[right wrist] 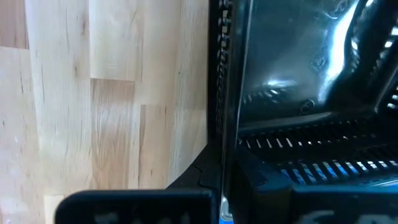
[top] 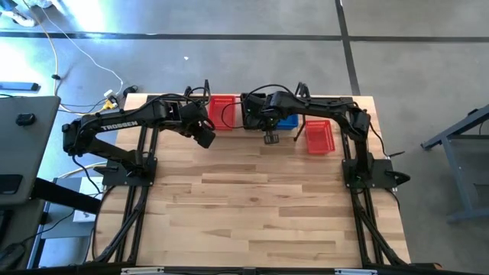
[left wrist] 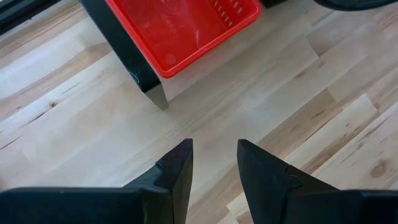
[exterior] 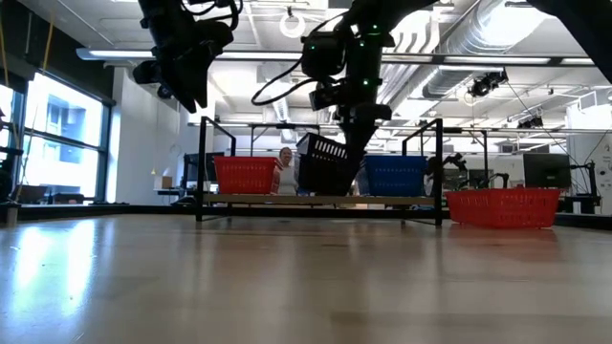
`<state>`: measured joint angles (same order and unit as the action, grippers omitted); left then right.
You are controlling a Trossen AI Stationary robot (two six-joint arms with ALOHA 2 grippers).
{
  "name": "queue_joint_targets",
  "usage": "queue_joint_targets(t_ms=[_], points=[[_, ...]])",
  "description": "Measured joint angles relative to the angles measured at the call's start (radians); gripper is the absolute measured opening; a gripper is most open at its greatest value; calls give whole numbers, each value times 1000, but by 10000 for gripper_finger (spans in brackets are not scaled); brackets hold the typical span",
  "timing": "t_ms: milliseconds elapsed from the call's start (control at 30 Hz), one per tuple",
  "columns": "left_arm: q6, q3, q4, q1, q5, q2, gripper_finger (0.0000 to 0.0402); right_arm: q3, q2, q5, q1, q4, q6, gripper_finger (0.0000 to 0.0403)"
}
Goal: Stack baskets on shelf by color
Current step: Stack the black basket on top of the black basket on the shelf, then stack the red basket on top of the red basket on the shelf
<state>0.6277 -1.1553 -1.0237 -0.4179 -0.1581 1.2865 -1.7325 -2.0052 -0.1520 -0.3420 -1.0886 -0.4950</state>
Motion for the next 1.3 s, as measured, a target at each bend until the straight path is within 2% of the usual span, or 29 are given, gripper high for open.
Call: queue_joint_targets(t_ms=[400,700,833,1067,1300], points=[[-2,0,0,0,-1,0,115,0,-1,3,0,5,60,4],[-2,0,0,0,-2,0,115,0,-2,4,0,12,80,77],[-2,0,0,0,-2,0,115,0,-2,15,0,12,116,95],[-3,0,0,0,-2,0,115,-6,-2,15,0,3,160,99],[-67,0,0,-1,-2,0,115,-88,-3,15,-1,-9,208,99]])
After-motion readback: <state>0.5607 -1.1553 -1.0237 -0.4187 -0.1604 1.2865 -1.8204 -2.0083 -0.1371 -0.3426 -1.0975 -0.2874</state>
